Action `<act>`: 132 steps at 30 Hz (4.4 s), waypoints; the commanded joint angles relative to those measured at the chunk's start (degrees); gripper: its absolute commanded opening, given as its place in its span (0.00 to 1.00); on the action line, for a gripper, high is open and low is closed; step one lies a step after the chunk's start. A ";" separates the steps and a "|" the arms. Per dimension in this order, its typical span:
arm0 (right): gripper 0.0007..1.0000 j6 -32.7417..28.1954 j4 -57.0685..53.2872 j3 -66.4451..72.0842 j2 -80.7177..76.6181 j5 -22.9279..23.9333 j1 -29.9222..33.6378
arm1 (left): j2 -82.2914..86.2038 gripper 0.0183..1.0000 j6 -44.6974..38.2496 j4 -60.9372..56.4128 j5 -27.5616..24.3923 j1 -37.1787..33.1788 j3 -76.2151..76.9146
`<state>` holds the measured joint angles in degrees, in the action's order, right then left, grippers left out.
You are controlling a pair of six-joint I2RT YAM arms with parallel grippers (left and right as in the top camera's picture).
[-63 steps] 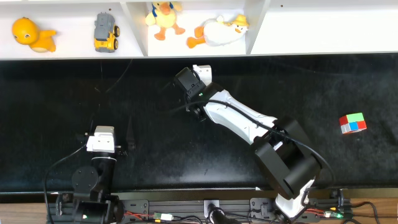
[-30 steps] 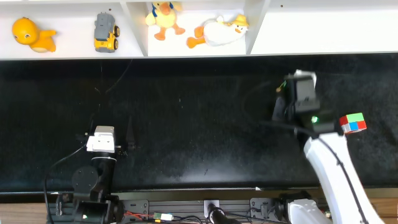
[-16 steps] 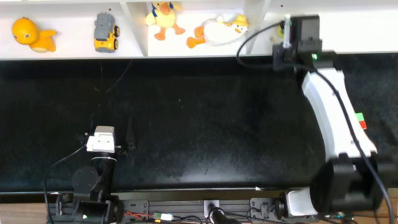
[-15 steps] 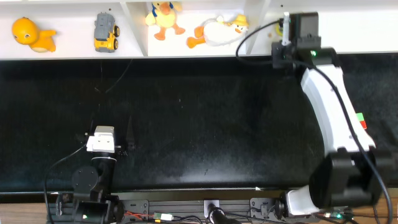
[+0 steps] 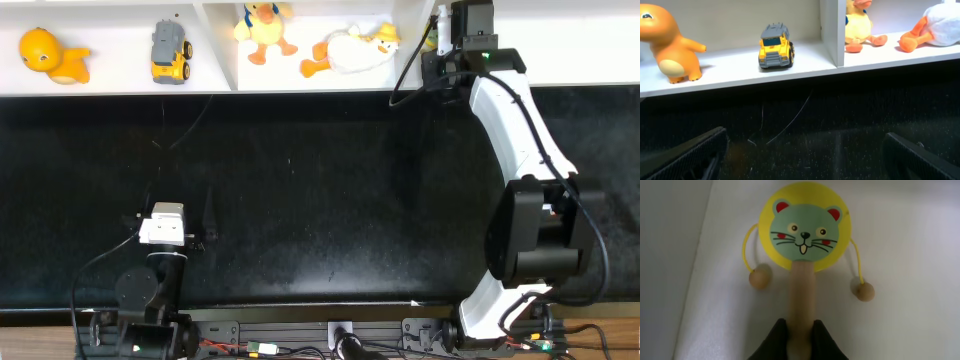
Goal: Store Toys
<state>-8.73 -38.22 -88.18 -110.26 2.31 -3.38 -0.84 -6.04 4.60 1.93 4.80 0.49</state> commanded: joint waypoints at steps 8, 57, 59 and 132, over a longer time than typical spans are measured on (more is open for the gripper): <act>0.84 0.59 -4.96 -1.73 2.12 1.88 -0.46 | 0.66 1.00 -0.59 0.22 -0.37 0.04 -0.02; 1.00 -42.05 -1.77 42.34 46.62 -11.82 47.52 | 0.66 1.00 -0.59 0.22 -0.37 0.04 -0.02; 1.00 -43.71 -1.53 42.34 43.87 -13.22 50.03 | 0.66 1.00 -0.59 0.24 -0.37 0.04 -0.02; 0.44 -33.29 10.60 38.93 23.43 -18.78 48.59 | 0.66 1.00 -0.59 0.22 -0.37 0.04 -0.02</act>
<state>-44.77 -28.10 -46.06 -86.48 -16.05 47.09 -0.84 -6.02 4.60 1.93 4.80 0.49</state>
